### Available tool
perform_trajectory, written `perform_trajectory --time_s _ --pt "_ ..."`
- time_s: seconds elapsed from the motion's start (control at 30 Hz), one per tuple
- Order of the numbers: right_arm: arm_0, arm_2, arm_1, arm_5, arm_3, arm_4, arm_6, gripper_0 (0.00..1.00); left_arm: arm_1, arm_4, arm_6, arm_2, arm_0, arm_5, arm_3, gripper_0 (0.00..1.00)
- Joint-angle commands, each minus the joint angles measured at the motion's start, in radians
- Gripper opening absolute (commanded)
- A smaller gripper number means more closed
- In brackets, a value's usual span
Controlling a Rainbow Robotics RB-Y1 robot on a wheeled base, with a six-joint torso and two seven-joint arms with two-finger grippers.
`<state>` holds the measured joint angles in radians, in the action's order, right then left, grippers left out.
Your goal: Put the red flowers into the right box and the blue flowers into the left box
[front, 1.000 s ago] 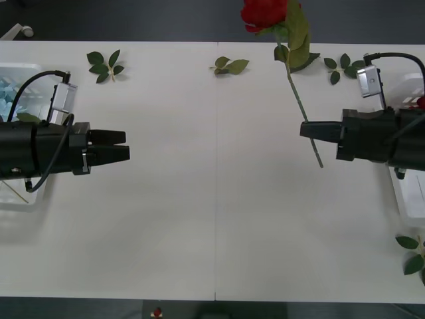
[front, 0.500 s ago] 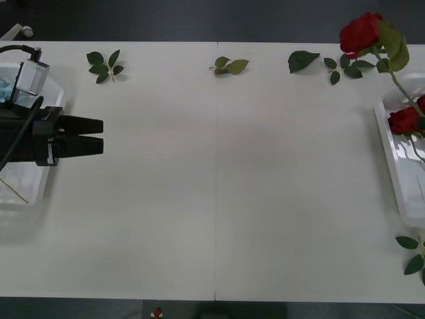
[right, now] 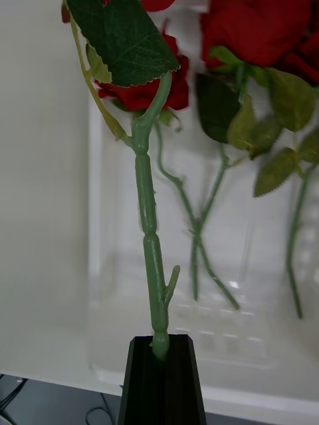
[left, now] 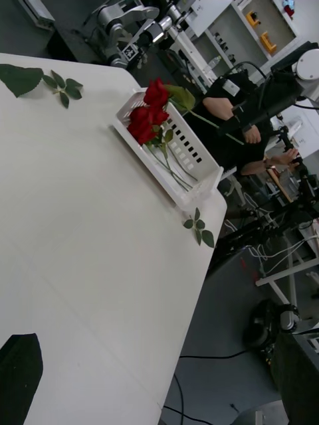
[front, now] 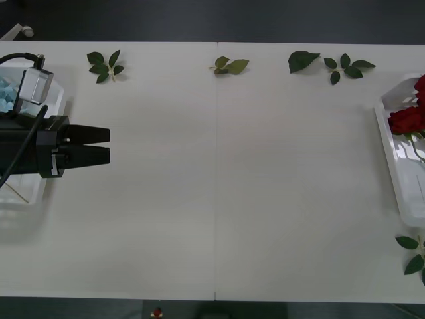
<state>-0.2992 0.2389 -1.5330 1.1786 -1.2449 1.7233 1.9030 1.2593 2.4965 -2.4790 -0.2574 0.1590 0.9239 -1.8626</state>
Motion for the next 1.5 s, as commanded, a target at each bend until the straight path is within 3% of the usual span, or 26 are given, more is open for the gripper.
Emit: perform_trajectory --time_s 0.03,0.4,0.43,0.5,0.53,1.13,1.27,1.5 --pt "-0.014 -0.024 -0.03 0.01 0.042 -0.085 -0.087 0.0 0.012 0.005 -0.058 0.01 -0.007 -0.003 -0.018 1.0" --pt "-0.014 -0.024 0.022 0.01 0.11 -0.139 -0.14 0.0 0.009 0.004 -0.058 0.009 -0.009 -0.003 -0.018 1.0" --pt "-0.014 -0.024 0.024 0.007 0.111 -0.137 -0.14 0.03 0.009 0.004 -0.058 0.009 -0.009 -0.003 -0.018 1.0" --pt "-0.014 -0.024 0.027 0.004 0.113 -0.131 -0.142 0.82 0.009 0.004 -0.058 0.009 -0.009 -0.003 -0.018 1.0" --pt "-0.014 -0.024 0.027 0.004 0.111 -0.126 -0.142 0.98 0.009 0.004 -0.058 0.009 -0.009 -0.003 -0.018 1.0" --pt "-0.014 -0.026 0.037 0.033 0.094 -0.037 -0.137 1.0 0.009 0.004 -0.058 0.009 -0.009 -0.003 -0.018 1.0" --pt "-0.014 -0.027 0.077 0.038 0.09 0.082 -0.114 1.0 0.009 0.004 -0.058 0.009 -0.009 -0.003 -0.018 1.0" --pt "-0.014 -0.076 0.201 0.039 0.044 0.252 0.116 1.0 0.009 0.004 -0.058 0.009 -0.009 -0.003 -0.018 1.0"
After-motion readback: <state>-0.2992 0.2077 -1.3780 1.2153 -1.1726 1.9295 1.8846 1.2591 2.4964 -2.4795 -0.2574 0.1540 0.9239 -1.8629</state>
